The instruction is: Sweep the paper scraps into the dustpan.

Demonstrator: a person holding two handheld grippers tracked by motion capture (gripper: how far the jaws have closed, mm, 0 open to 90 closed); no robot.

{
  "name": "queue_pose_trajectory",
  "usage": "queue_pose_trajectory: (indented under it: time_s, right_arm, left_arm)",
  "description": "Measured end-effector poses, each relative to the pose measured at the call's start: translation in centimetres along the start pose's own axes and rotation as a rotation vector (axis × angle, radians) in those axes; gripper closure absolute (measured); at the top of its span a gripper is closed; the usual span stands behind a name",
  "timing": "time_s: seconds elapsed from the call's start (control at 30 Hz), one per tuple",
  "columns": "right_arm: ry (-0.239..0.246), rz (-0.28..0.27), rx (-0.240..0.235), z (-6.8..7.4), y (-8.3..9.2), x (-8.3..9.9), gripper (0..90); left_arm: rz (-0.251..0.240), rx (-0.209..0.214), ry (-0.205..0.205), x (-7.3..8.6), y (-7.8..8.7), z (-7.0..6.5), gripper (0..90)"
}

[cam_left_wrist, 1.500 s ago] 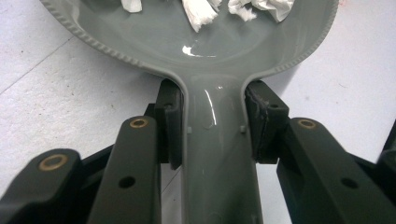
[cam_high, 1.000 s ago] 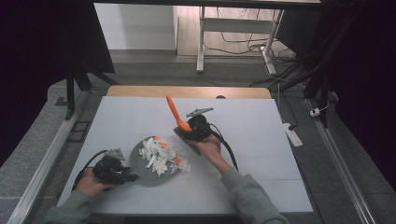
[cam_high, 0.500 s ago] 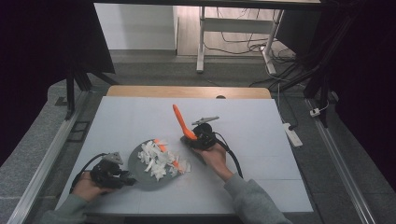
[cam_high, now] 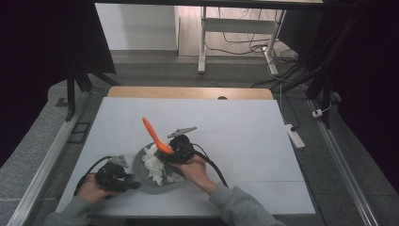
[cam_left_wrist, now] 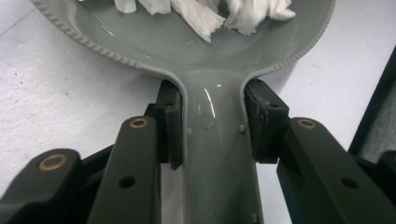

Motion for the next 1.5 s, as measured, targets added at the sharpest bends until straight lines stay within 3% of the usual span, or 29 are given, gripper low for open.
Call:
queue_pose_trajectory:
  time_s: [0.07,0.13,0.47,0.73,0.97,1.1,1.23,1.4,1.5]
  right_arm:
    - [0.017,-0.012,-0.026,0.7,0.4,-0.3,70.4]
    - [0.029,-0.034,-0.021,0.4,0.9,-0.9,70.4]
    - [-0.008,-0.142,0.048,-4.6,3.5,-4.0,70.4]
    - [0.012,-0.110,0.133,-7.7,1.3,-5.4,70.4]
    - [0.016,-0.037,0.163,-8.9,-1.4,-5.8,70.4]
    - [0.017,0.035,0.135,-8.1,-2.4,-4.7,70.5]
    - [0.018,0.077,0.051,-5.9,-2.7,-3.8,70.5]
    - [0.065,0.094,-0.027,-2.5,-2.2,-2.7,70.4]
    - [0.119,0.086,-0.025,-1.3,-1.7,-2.4,70.4]
  left_arm:
    - [-0.003,0.000,0.001,0.0,0.0,0.0,61.7]
    - [-0.002,0.002,0.002,0.0,0.0,0.0,61.7]
    - [-0.002,0.002,0.002,0.0,0.0,0.1,61.7]
    - [-0.002,0.000,0.008,0.0,0.0,0.1,61.7]
    - [-0.004,0.003,0.009,0.0,0.0,0.2,61.7]
    - [-0.004,0.001,0.009,0.0,0.0,0.3,61.7]
    - [-0.006,-0.001,0.011,-0.1,0.0,0.3,61.7]
    - [-0.002,0.000,0.008,0.0,0.0,0.3,61.7]
    - [-0.006,-0.005,0.011,0.0,0.0,0.3,61.7]
Point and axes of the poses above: each handheld gripper's, and its own axes: y roughly backward along the jaws, x roughly out of its underside, z roughly to its left, the point moved 10 cm from there along -y, roughly forward along the jaws, and after that the axes turned 9 degrees about -y, right-handed, at the moved point
